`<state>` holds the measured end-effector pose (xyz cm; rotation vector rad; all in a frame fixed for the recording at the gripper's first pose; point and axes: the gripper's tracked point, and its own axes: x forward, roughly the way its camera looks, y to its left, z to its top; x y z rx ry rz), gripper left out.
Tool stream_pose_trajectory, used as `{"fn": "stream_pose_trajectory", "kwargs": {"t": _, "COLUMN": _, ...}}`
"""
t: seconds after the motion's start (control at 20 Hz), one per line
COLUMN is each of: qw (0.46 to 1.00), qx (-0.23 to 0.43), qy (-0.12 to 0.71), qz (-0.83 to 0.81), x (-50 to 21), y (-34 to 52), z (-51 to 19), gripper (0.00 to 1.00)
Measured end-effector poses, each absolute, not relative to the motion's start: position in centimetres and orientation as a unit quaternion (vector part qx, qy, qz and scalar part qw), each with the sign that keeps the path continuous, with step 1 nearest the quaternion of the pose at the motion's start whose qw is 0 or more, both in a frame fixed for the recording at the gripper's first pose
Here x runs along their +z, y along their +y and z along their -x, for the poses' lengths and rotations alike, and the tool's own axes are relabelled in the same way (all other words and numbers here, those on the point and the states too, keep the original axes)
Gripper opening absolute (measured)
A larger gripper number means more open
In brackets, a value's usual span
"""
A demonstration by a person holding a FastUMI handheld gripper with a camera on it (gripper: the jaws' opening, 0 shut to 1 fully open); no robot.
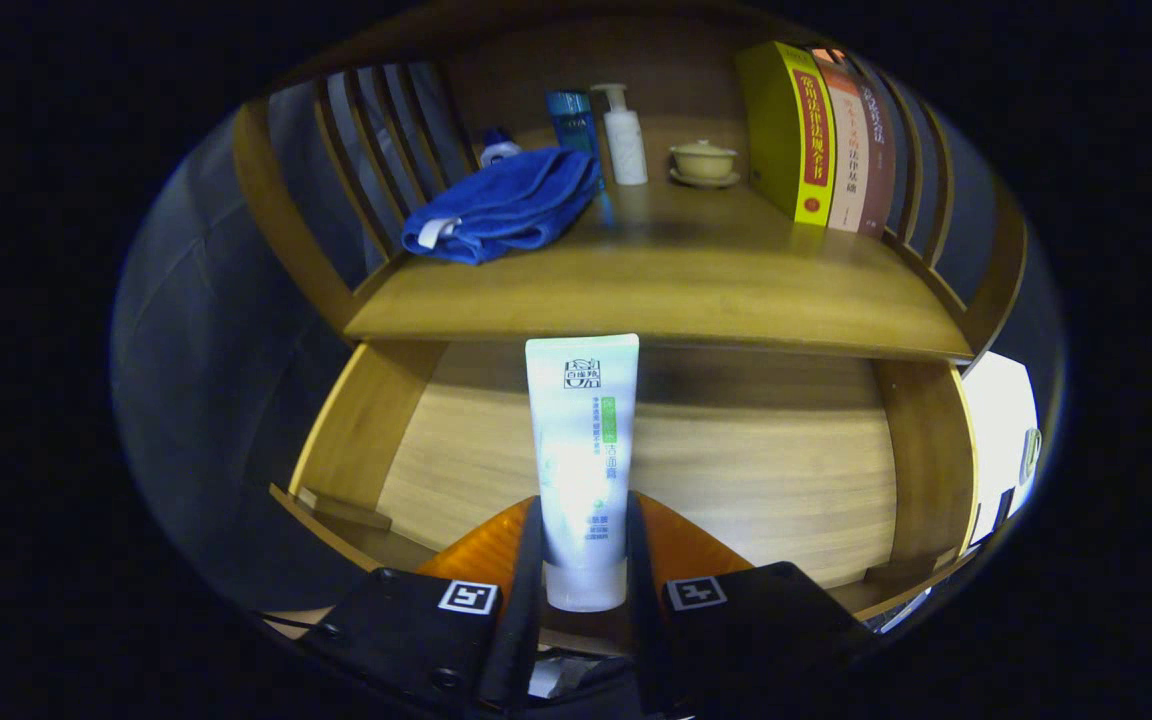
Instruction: Pull open the drawer, take out the items inside it, and place them on the countertop above the cabinet.
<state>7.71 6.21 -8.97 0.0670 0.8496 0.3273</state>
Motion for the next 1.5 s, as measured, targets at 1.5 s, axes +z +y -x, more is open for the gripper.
{"fn": "stream_pose_trajectory", "kwargs": {"t": 1.5, "qw": 0.924, "qx": 0.080, "qy": 0.369, "qz": -0.066, "x": -4.6, "y": 2.8, "z": -23.9, "gripper": 0.47}}
